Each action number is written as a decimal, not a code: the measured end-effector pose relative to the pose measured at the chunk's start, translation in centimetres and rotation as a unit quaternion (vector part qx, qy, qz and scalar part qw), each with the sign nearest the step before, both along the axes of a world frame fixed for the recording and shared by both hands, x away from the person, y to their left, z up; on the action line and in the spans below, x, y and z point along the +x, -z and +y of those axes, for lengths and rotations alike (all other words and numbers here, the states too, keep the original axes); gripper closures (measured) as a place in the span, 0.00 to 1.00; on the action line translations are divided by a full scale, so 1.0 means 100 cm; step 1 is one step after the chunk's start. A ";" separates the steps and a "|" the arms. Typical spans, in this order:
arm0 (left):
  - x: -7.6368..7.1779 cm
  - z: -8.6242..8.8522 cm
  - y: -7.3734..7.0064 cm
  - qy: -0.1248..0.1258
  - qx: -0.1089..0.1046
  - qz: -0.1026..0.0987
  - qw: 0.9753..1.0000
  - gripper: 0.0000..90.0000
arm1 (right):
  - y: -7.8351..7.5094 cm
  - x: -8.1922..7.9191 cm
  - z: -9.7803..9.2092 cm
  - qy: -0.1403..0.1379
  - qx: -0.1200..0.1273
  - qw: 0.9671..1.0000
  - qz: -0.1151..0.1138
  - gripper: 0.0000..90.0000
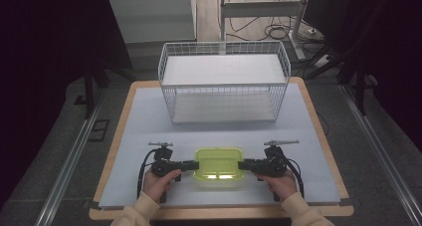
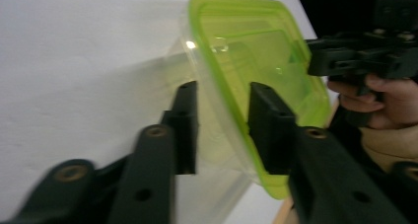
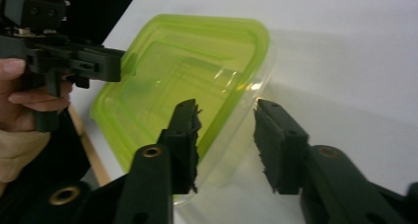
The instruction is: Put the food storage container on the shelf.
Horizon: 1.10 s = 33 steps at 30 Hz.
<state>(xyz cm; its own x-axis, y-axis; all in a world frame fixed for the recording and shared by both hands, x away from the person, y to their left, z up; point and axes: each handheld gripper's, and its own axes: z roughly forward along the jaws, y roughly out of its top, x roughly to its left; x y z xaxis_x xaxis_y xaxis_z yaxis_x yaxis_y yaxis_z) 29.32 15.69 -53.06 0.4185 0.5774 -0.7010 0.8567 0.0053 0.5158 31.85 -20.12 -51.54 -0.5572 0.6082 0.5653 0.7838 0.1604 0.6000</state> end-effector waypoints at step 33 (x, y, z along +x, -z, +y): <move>-0.009 -0.001 -0.022 0.017 0.006 -0.055 0.998 0.91 | -0.019 -0.003 -0.006 0.009 0.042 0.999 -0.014 0.90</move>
